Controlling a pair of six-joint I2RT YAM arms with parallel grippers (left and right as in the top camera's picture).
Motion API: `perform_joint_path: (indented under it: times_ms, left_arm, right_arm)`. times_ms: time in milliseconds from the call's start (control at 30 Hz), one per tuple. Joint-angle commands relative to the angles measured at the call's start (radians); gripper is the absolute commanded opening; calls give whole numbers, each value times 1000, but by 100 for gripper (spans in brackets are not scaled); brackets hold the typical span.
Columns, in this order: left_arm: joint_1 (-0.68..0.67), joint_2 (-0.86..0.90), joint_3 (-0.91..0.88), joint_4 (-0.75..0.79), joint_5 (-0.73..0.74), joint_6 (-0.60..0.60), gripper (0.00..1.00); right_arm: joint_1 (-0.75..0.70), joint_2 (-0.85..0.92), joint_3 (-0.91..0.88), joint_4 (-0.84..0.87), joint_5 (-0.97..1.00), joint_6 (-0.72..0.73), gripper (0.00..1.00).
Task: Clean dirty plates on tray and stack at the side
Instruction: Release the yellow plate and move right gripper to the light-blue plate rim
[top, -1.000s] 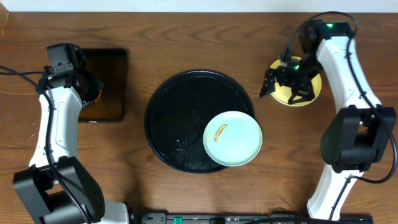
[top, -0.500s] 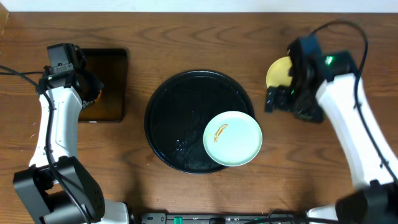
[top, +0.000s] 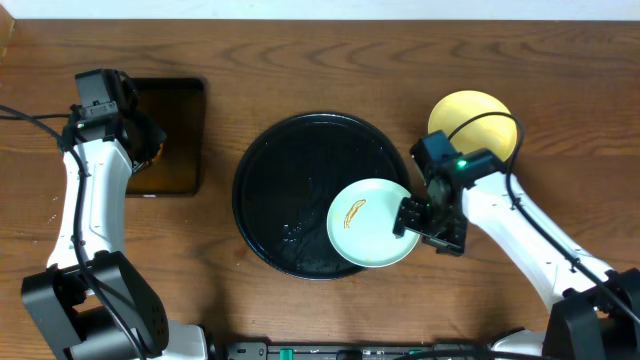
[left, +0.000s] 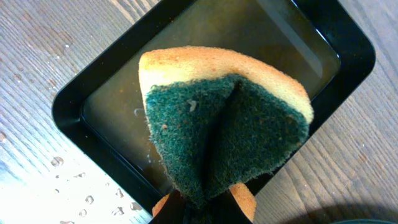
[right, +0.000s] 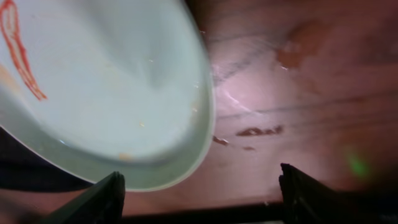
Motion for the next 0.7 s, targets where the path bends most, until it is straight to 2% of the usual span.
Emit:
perform_joint_path:
  times_ms: [0, 200, 467, 667]
  left_arm:
    - [3, 8, -6, 0, -5, 14, 8]
    - [3, 8, -6, 0, -5, 14, 8]
    - [3, 8, -6, 0, -5, 14, 8]
    - [3, 8, -6, 0, -5, 14, 8]
  right_arm:
    - [35, -9, -41, 55, 35, 144, 79]
    - [48, -9, -121, 134, 39, 213, 74]
    - [62, -9, -148, 204, 40, 200, 56]
    - [93, -9, -162, 249, 63, 202, 57]
